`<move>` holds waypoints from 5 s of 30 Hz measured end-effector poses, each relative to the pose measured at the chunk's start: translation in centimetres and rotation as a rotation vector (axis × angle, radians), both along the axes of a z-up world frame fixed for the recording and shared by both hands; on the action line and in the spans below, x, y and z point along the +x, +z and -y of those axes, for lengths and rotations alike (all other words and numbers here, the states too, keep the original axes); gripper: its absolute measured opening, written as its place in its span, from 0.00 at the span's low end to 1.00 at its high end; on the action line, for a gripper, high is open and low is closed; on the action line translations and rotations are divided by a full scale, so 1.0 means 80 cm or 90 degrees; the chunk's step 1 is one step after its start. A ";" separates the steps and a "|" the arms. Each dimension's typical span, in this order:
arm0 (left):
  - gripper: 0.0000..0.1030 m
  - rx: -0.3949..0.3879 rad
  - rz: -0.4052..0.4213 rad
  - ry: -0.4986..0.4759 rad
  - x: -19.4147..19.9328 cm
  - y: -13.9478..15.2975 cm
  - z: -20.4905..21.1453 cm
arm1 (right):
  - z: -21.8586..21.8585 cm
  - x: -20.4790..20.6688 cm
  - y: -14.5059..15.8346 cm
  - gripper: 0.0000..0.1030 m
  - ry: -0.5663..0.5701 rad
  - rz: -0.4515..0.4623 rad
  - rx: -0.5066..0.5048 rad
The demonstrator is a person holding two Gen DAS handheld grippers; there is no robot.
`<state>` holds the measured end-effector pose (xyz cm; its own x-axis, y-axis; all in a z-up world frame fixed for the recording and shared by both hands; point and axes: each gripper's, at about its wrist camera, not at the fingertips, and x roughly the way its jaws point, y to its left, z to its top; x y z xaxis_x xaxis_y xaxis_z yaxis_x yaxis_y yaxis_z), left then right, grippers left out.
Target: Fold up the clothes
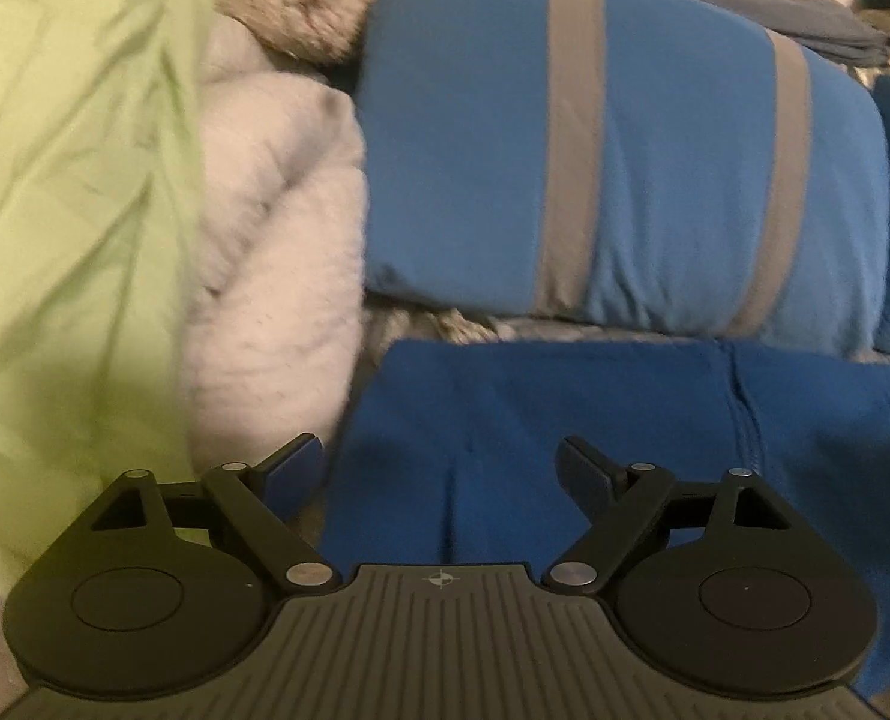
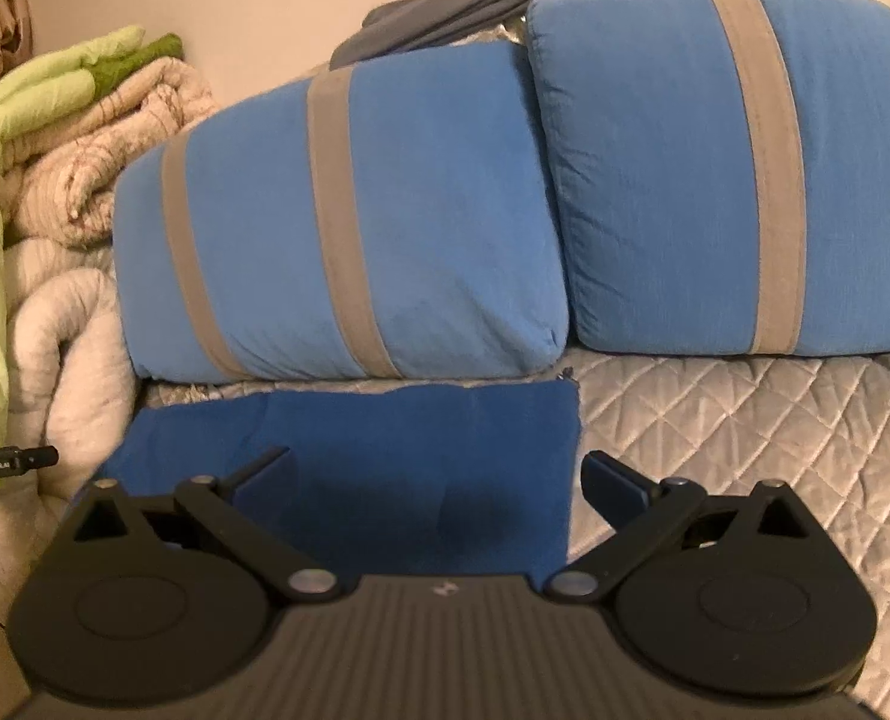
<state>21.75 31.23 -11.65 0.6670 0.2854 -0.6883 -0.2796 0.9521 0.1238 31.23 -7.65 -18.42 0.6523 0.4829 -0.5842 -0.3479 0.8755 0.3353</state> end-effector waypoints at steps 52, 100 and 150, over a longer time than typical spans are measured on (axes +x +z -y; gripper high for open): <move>0.84 -0.045 0.018 -0.187 -0.080 0.112 0.178 | 0.337 -0.065 0.077 1.00 -0.092 -0.019 -0.120; 0.84 -0.081 0.111 -0.263 -0.346 0.118 0.154 | 0.520 -0.390 0.176 1.00 -0.090 0.094 -0.158; 0.84 -0.079 0.028 -0.205 -0.192 -0.156 0.158 | 0.434 -0.225 -0.091 1.00 -0.084 0.019 -0.169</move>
